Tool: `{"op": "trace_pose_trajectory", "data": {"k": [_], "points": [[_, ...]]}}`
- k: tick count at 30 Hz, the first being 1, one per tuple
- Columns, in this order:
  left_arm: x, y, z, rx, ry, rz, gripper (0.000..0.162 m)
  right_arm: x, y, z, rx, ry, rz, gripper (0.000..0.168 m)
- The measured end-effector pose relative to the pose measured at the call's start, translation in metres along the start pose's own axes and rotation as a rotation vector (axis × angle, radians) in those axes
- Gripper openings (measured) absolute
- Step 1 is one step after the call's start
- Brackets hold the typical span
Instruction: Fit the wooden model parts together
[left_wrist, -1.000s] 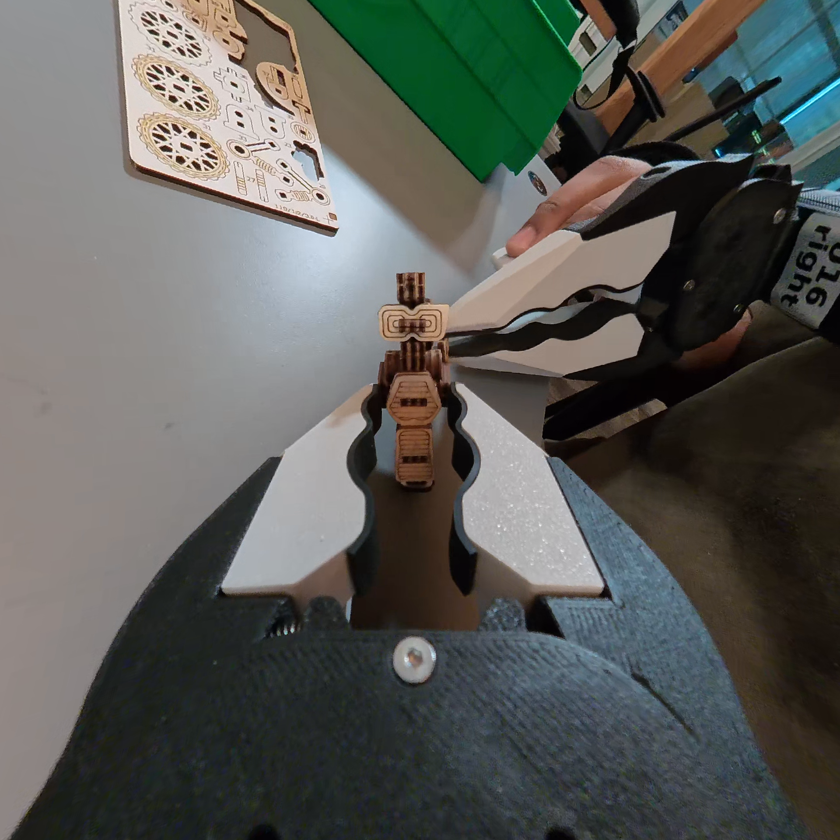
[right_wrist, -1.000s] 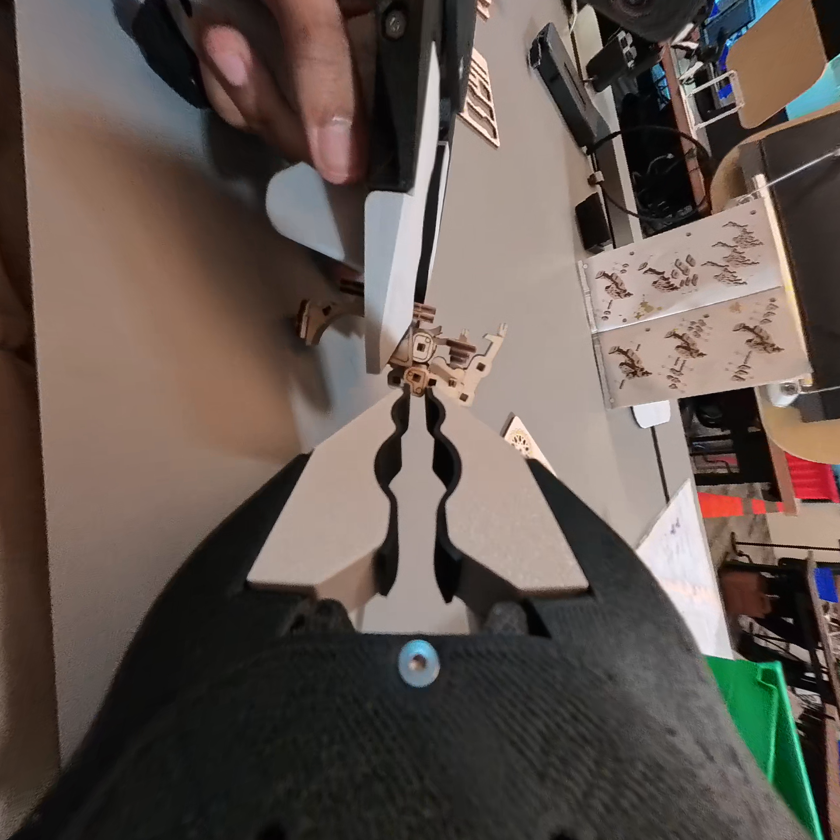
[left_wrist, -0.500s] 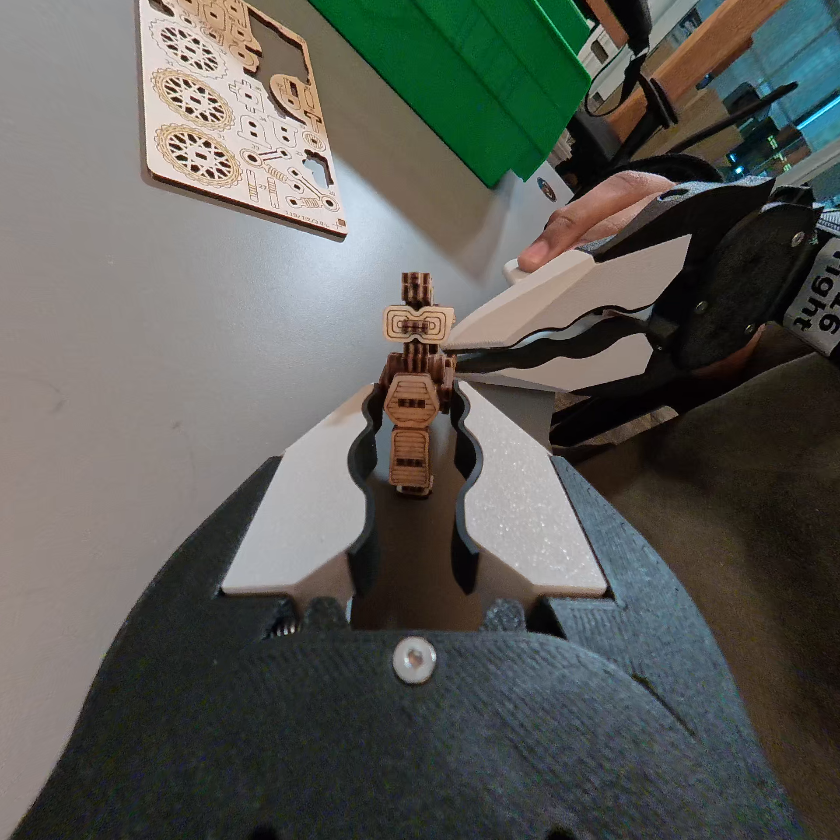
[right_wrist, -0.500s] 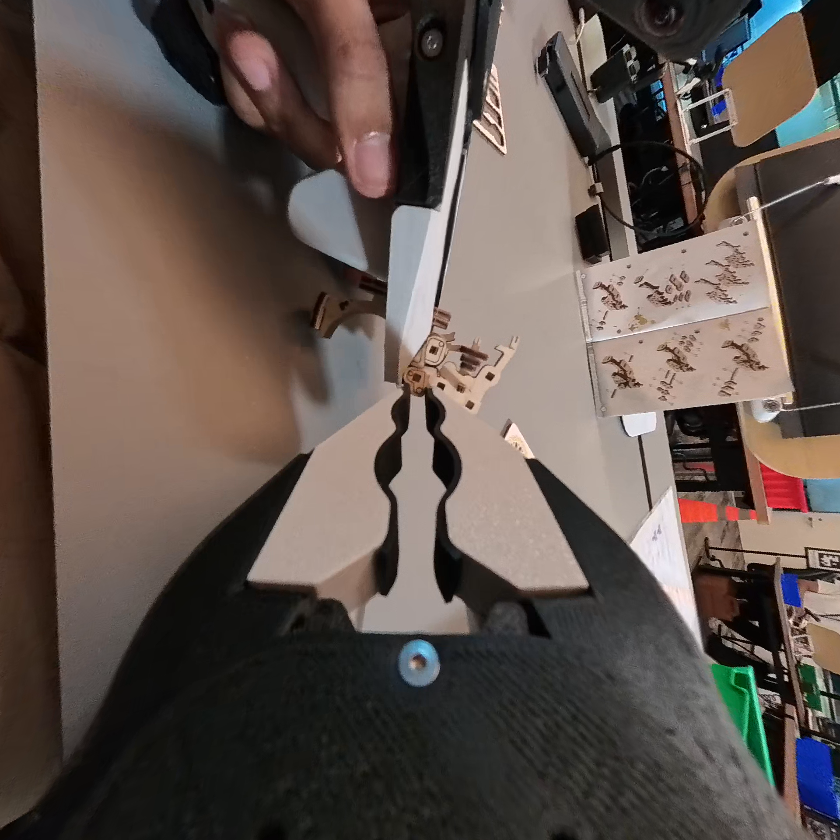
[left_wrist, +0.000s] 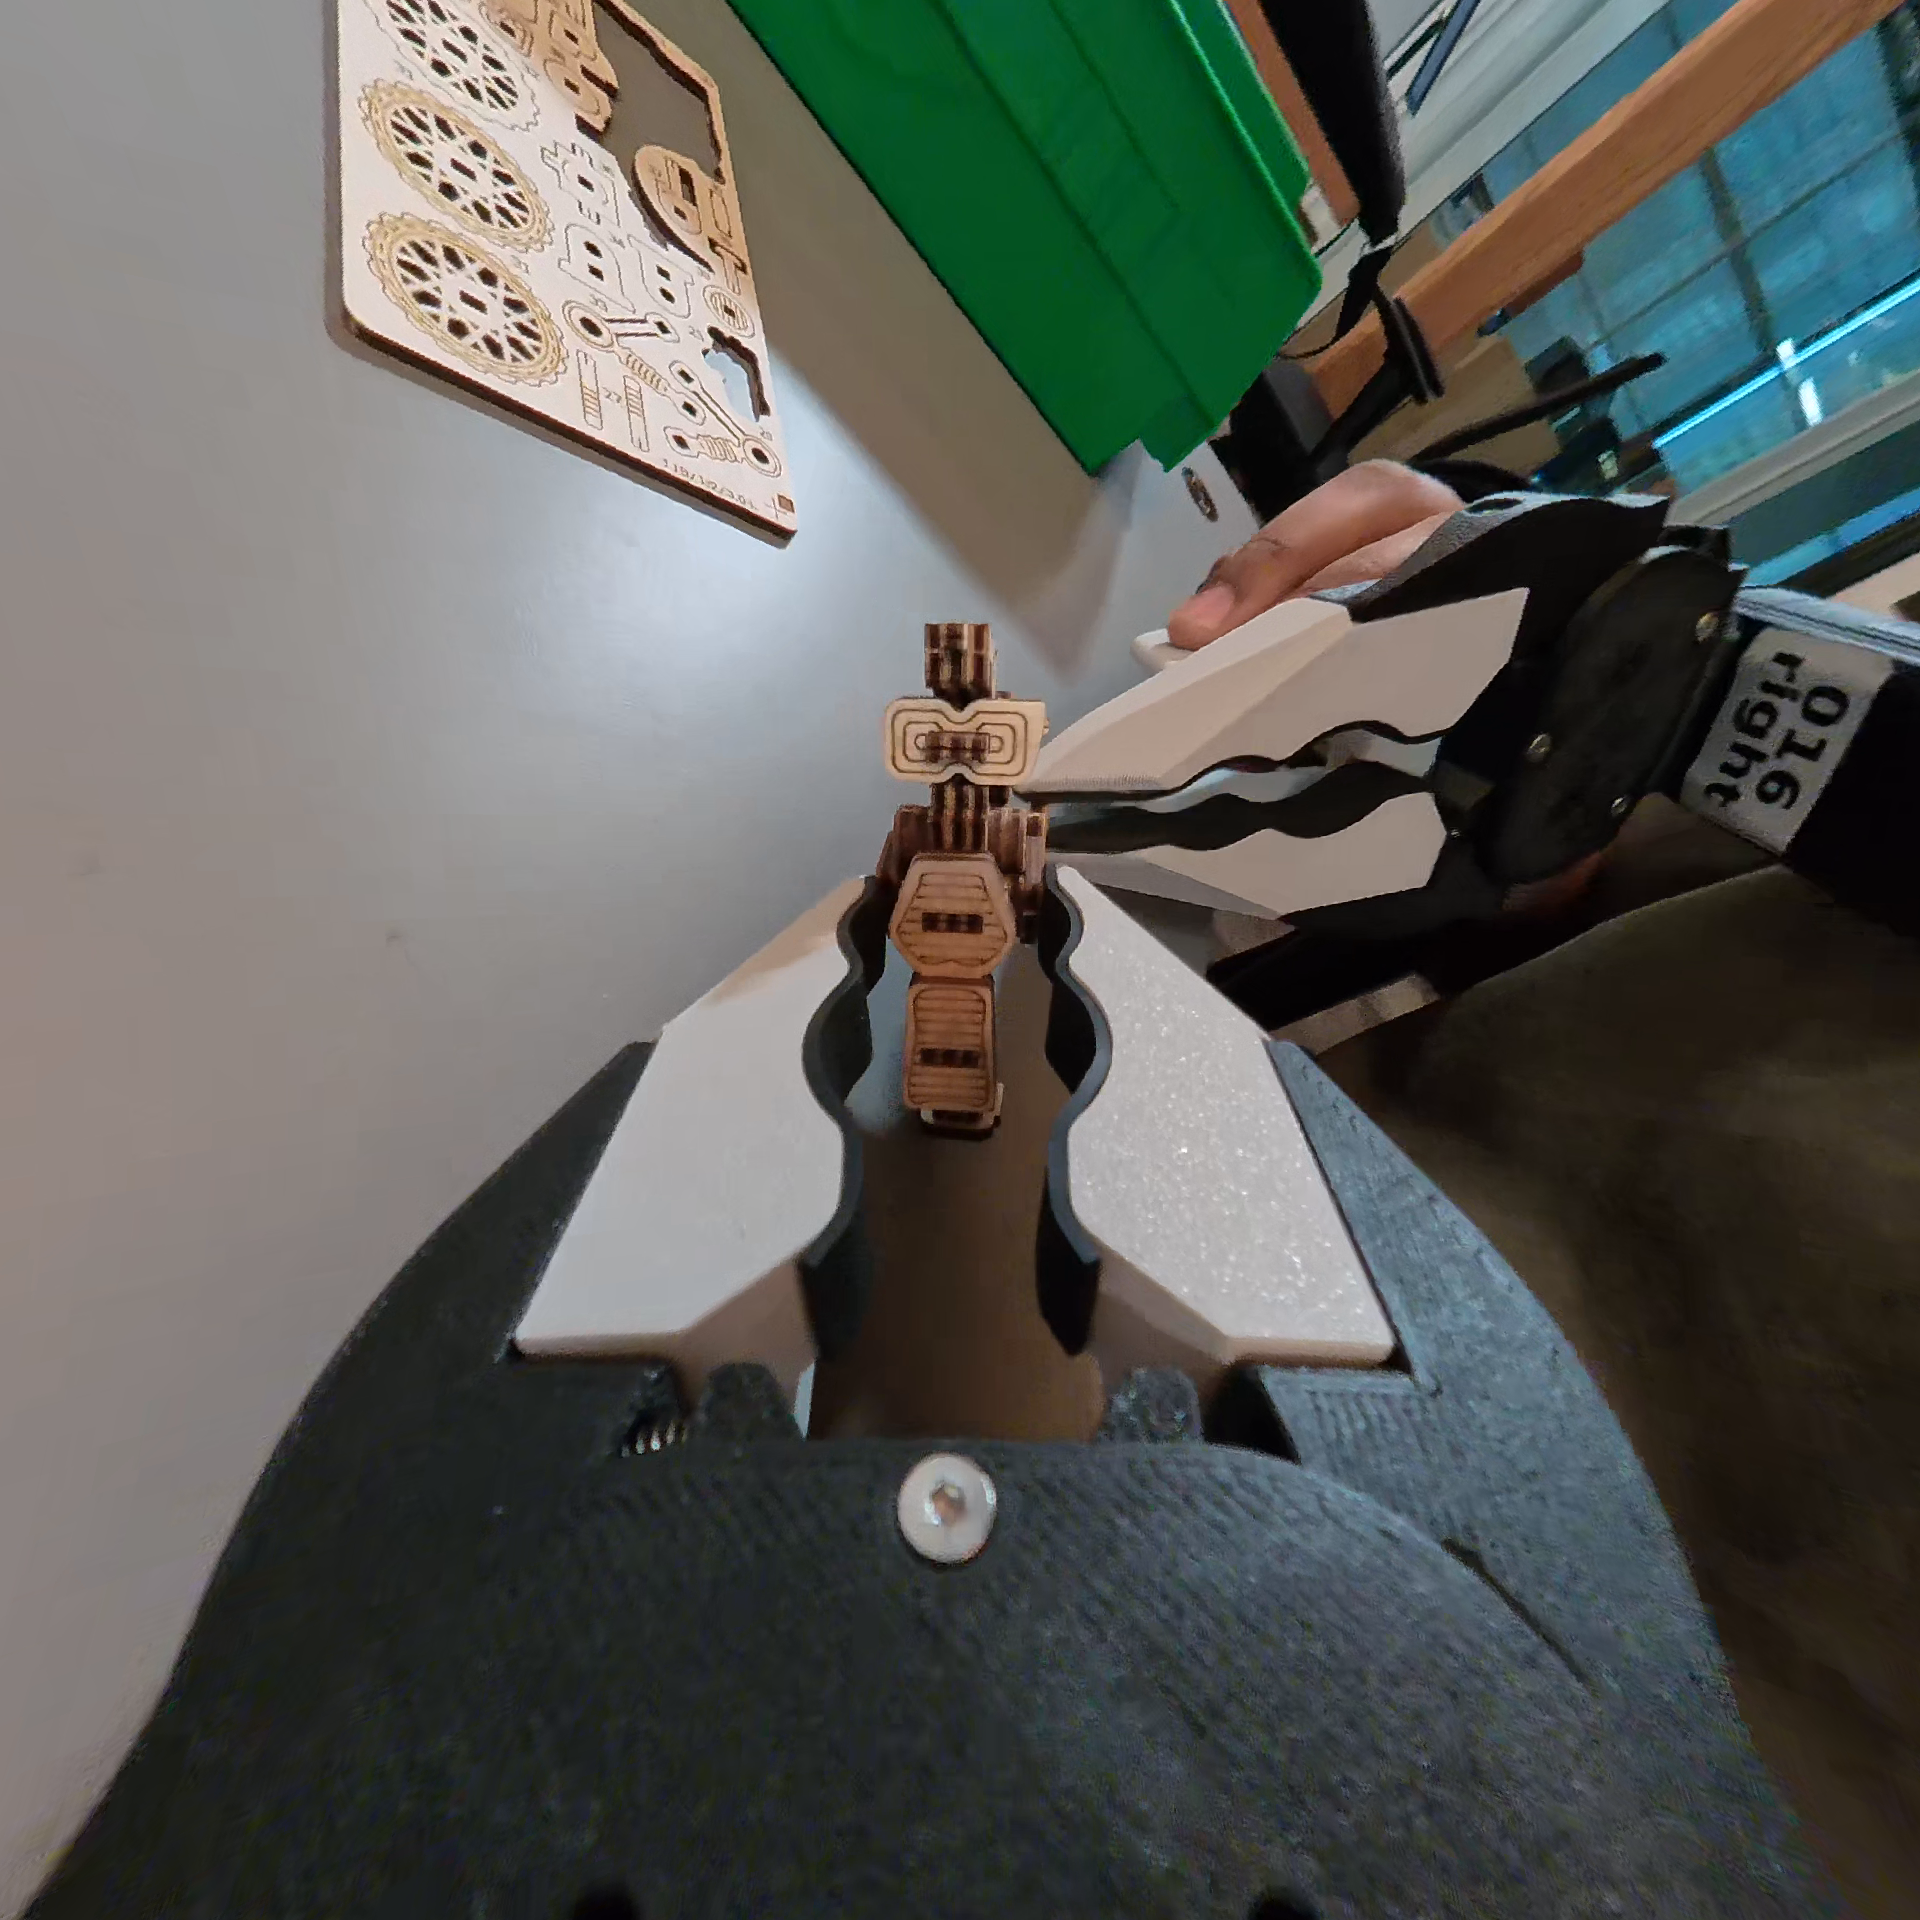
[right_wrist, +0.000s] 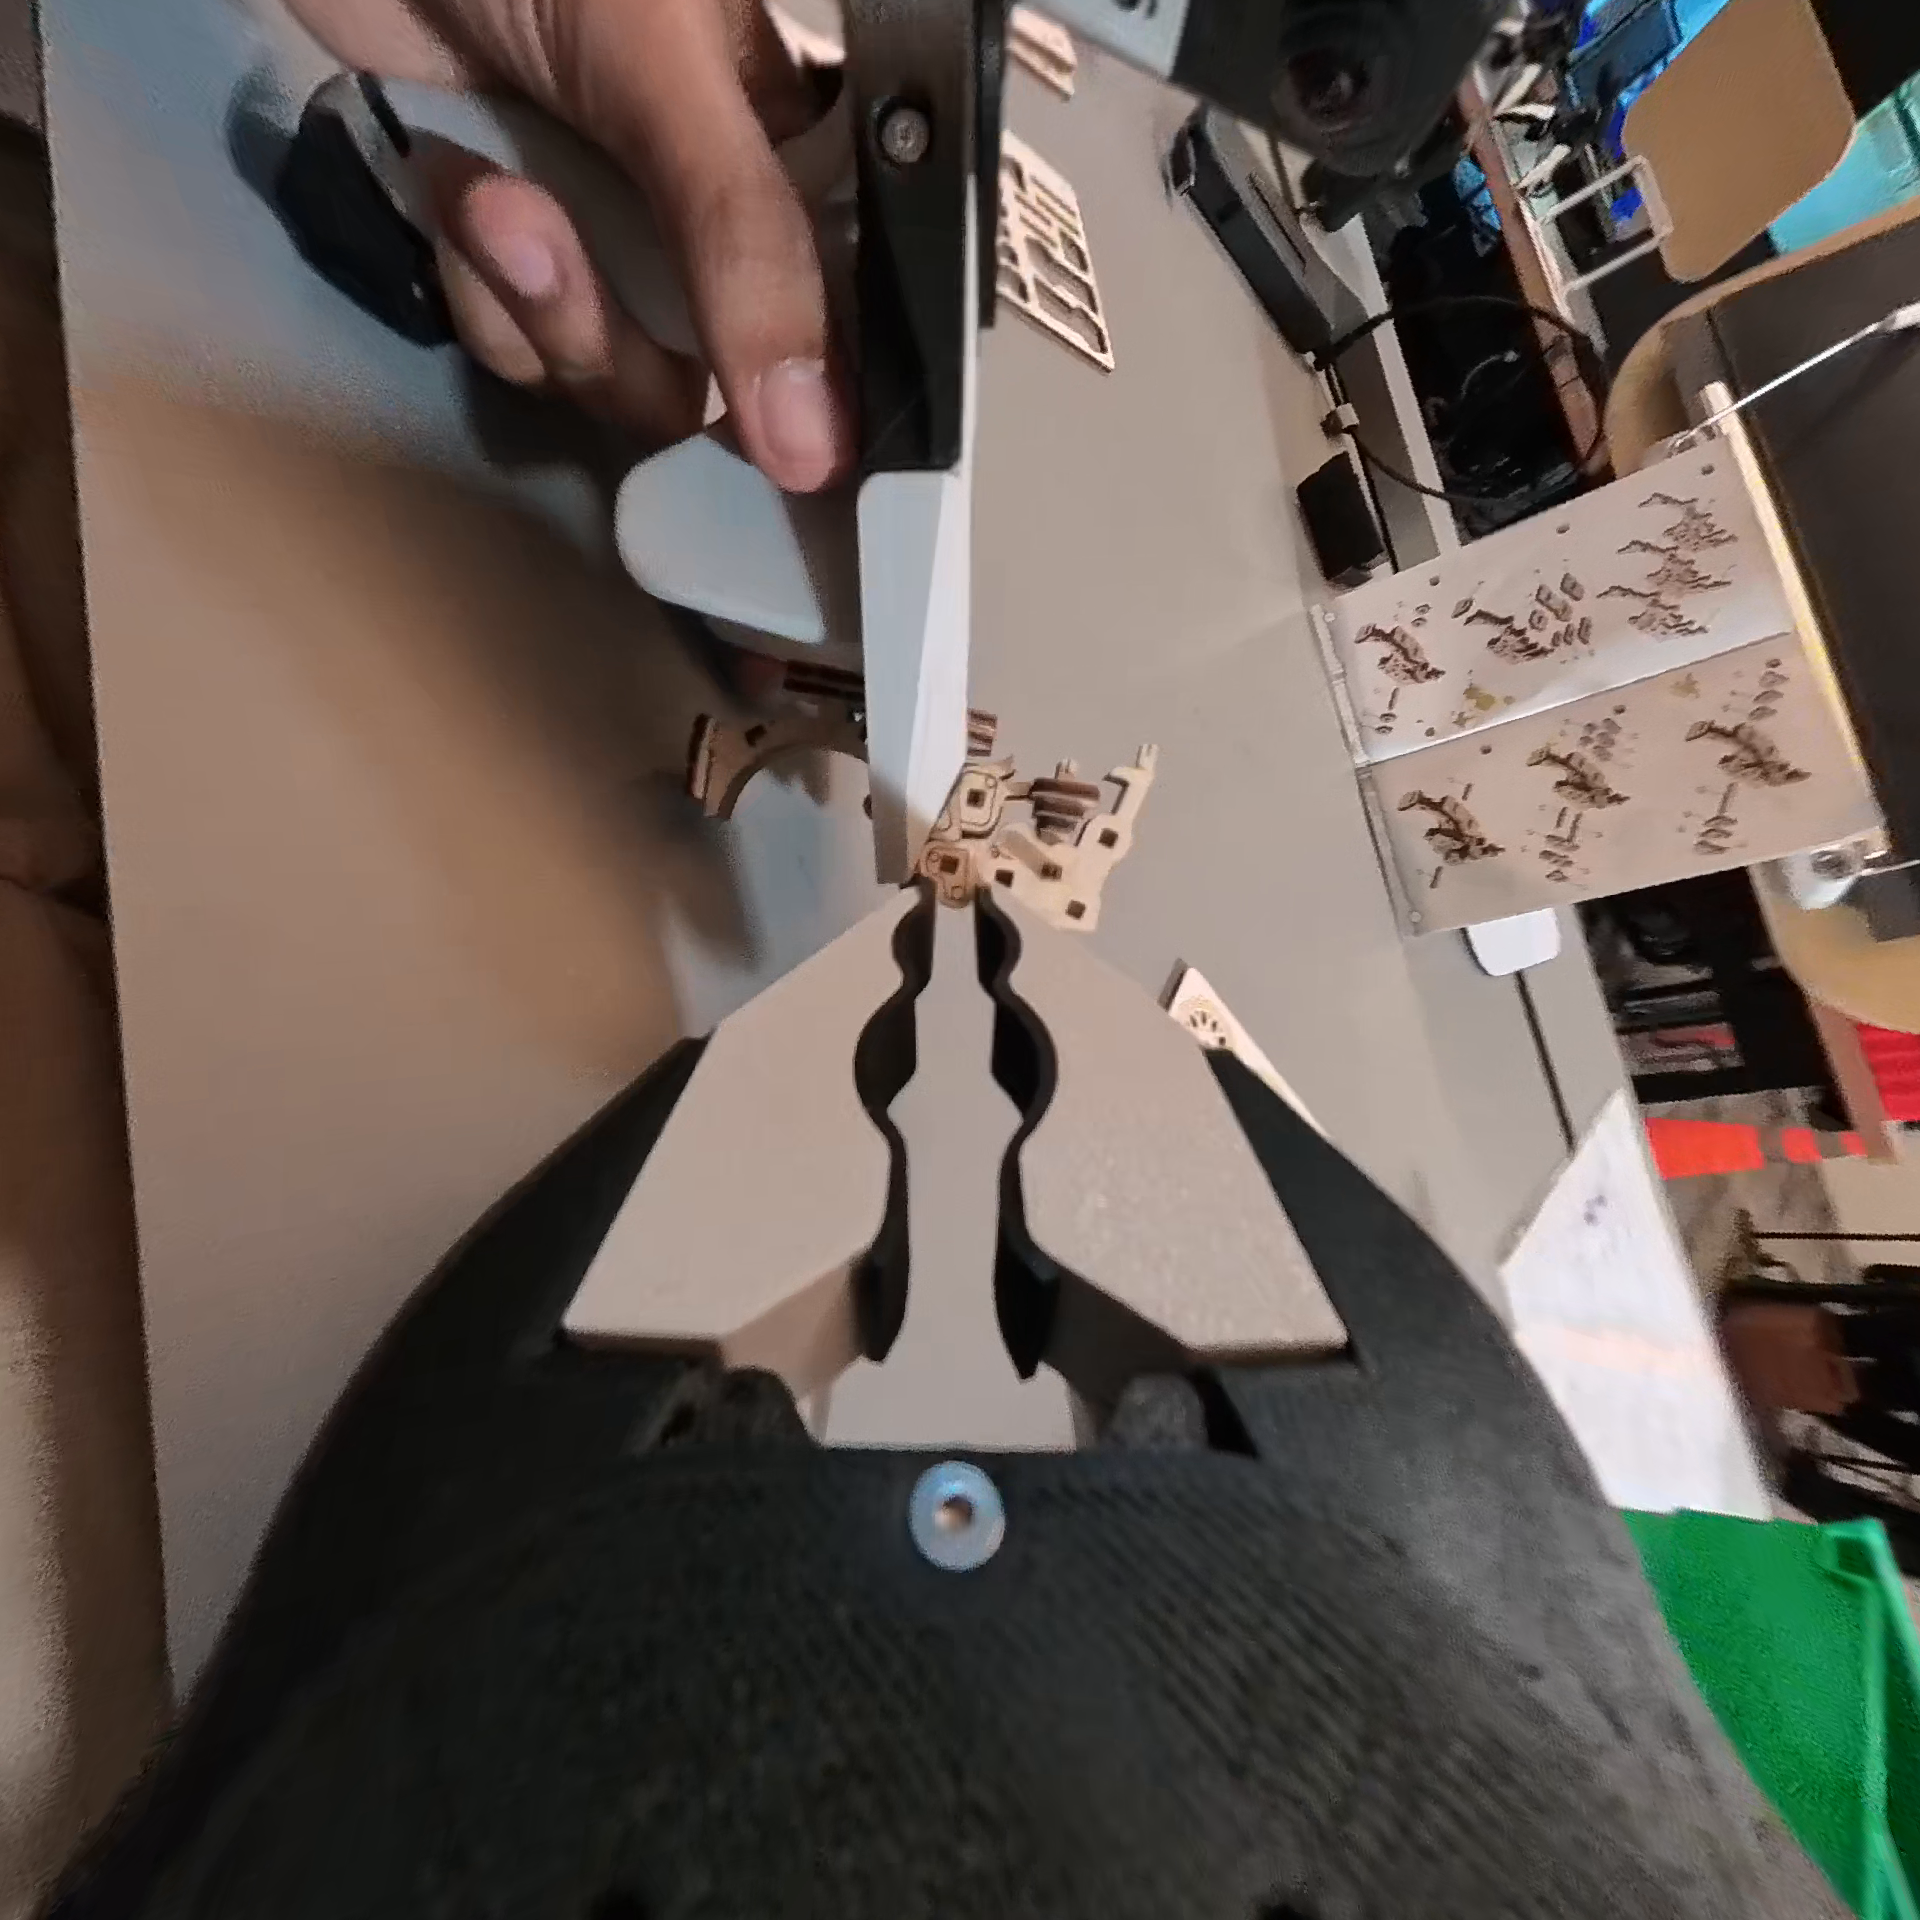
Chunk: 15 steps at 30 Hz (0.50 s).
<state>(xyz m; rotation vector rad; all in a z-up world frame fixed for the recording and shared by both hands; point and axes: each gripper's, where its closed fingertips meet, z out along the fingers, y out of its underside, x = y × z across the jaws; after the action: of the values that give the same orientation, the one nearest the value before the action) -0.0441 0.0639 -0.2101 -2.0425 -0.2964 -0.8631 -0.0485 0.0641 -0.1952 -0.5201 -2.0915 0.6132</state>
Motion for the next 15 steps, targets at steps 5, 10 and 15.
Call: {"op": "trace_pose_trajectory", "data": {"k": [5, 10, 15], "points": [[0.005, -0.001, 0.000, 0.016, 0.078, -0.102, 0.029, 0.006, -0.002, -0.003, 0.064, -0.039, 0.153, 0.011], [0.011, -0.005, -0.003, 0.042, 0.175, -0.233, 0.029, 0.011, -0.007, -0.008, 0.135, -0.075, 0.257, 0.012], [0.011, -0.005, -0.004, 0.038, 0.219, -0.300, 0.029, 0.012, -0.009, -0.010, 0.169, -0.104, 0.319, 0.007]]}}
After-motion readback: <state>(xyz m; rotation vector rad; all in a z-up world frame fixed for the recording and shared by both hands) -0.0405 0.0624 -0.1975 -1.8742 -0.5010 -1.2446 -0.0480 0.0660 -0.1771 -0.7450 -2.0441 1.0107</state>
